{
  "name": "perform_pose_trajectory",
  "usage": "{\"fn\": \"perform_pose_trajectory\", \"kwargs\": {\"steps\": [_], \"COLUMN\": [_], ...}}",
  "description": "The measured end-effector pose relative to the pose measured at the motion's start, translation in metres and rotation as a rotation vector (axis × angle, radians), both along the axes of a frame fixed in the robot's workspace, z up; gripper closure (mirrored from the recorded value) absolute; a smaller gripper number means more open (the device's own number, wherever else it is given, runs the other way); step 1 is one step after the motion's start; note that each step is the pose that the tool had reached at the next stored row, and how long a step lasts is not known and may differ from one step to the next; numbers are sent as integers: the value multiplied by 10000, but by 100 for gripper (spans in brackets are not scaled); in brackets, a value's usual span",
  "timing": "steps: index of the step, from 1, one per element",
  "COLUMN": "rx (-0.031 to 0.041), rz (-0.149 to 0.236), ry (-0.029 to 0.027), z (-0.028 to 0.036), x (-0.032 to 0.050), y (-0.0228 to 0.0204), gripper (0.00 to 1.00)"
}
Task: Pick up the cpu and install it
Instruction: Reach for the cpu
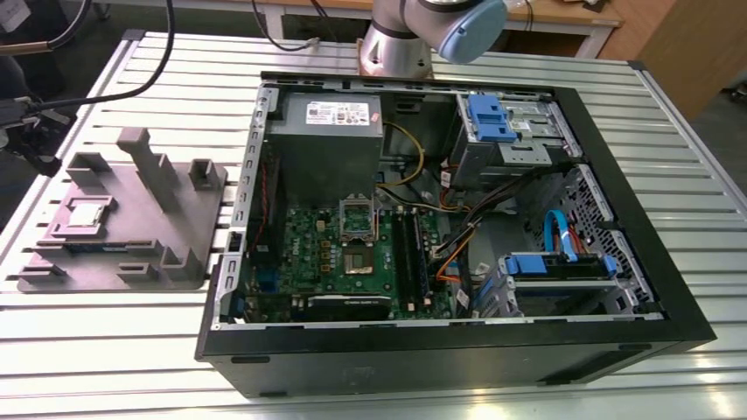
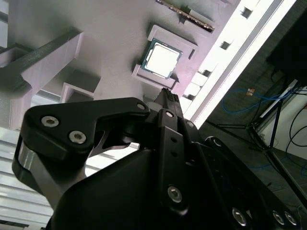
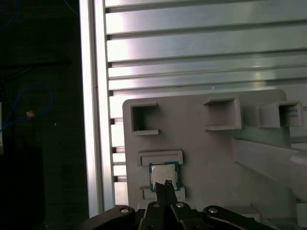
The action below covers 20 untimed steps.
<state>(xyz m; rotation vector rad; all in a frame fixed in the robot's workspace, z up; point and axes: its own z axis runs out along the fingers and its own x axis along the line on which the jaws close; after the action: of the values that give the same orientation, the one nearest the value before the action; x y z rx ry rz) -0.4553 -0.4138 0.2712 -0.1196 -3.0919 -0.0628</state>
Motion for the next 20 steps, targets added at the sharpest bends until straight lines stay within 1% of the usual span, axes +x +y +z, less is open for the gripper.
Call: {"fn": "perform_pose_trajectory", "kwargs": {"steps": [5, 9, 12, 20], "rx": [1, 3, 2, 2], "rz": [1, 1, 1, 0], "ry": [-10, -72, -80, -81], "z": [-2, -17, -55, -200], "x": [0, -5, -9, -14], "y": [0, 0, -1, -15], "gripper": [90, 90, 90, 90]}}
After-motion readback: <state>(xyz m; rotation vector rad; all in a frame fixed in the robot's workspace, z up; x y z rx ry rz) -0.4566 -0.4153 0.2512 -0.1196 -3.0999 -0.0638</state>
